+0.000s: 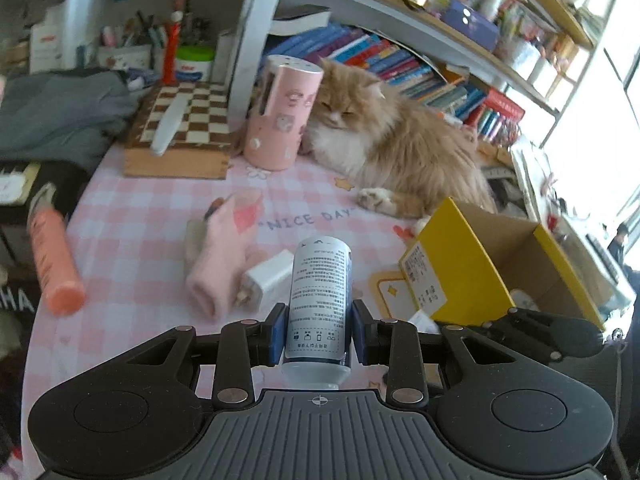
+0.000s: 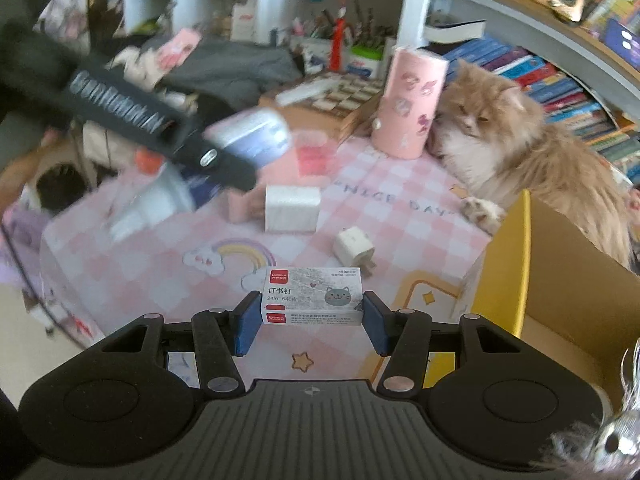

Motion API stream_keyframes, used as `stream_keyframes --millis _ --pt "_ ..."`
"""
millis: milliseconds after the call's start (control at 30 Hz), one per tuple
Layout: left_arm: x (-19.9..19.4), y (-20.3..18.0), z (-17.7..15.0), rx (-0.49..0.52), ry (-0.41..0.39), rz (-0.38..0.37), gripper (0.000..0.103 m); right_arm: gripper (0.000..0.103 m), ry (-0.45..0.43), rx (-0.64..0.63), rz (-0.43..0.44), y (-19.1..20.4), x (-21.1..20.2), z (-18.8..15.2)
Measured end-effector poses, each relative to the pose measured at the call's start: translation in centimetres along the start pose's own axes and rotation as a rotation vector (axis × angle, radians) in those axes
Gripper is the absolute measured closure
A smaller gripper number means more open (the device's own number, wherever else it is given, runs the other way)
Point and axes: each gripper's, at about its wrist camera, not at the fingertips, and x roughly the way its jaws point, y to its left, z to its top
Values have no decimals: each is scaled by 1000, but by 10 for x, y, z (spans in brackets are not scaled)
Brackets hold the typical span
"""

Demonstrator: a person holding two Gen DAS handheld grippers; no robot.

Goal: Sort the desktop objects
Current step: 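Carry the spray bottle with the left tool while the right tool carries the stapler box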

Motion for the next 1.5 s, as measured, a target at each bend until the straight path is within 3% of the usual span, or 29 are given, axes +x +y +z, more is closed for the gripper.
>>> stream_keyframes --millis 367,533,1500 --pt "-37 20 -20 -149 -30 -92 71 53 -85 135 -68 16 -47 2" --pt "-51 23 -29 -152 -36 -105 71 53 -73 241 -50 21 -56 -2" --pt "-91 30 -93 -164 64 -220 71 53 -14 320 -156 96 -101 -55"
